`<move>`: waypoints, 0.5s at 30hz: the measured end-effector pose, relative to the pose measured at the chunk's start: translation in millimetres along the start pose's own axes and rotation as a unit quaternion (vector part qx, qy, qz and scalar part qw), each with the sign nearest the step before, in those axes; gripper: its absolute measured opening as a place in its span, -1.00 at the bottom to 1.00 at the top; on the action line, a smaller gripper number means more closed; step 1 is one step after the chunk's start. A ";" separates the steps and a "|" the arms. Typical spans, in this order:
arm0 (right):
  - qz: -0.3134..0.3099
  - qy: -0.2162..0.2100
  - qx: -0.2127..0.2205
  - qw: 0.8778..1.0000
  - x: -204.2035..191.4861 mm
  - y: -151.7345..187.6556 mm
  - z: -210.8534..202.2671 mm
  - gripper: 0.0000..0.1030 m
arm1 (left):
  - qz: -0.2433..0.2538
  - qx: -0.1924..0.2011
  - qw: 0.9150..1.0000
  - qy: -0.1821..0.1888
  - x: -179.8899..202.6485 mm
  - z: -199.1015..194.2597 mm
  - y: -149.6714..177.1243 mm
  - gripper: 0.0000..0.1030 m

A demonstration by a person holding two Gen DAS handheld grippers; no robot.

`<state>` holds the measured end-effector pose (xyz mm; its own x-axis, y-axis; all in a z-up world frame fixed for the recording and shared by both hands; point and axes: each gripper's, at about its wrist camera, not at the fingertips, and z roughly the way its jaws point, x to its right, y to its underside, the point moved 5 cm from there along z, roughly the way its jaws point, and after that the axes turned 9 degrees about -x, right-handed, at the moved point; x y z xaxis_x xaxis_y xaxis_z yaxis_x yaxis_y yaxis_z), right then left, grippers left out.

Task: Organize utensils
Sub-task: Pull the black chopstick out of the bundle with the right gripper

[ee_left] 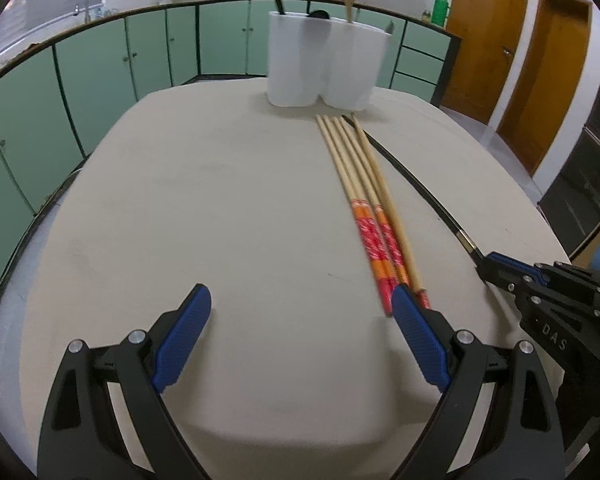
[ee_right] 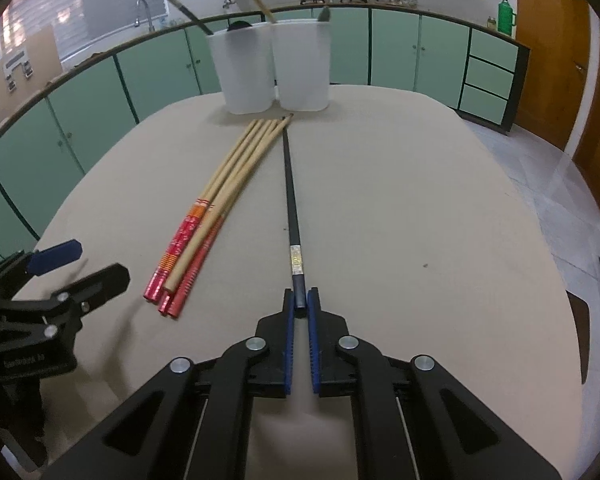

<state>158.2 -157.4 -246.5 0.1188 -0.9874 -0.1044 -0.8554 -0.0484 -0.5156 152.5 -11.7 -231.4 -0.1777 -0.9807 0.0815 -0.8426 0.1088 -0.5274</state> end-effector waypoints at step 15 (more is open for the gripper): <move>0.003 -0.008 0.001 1.000 1.8 1.0 0.1 -0.87 | 0.004 -0.025 0.999 -0.020 4.7 12.3 0.7 0.73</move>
<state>157.6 -159.2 -247.2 0.1215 -0.9853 -0.1202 -0.8552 -0.0424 -0.5165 157.4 -18.3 -241.8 -0.1647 -0.9854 0.0425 -0.8657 0.1237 -0.4849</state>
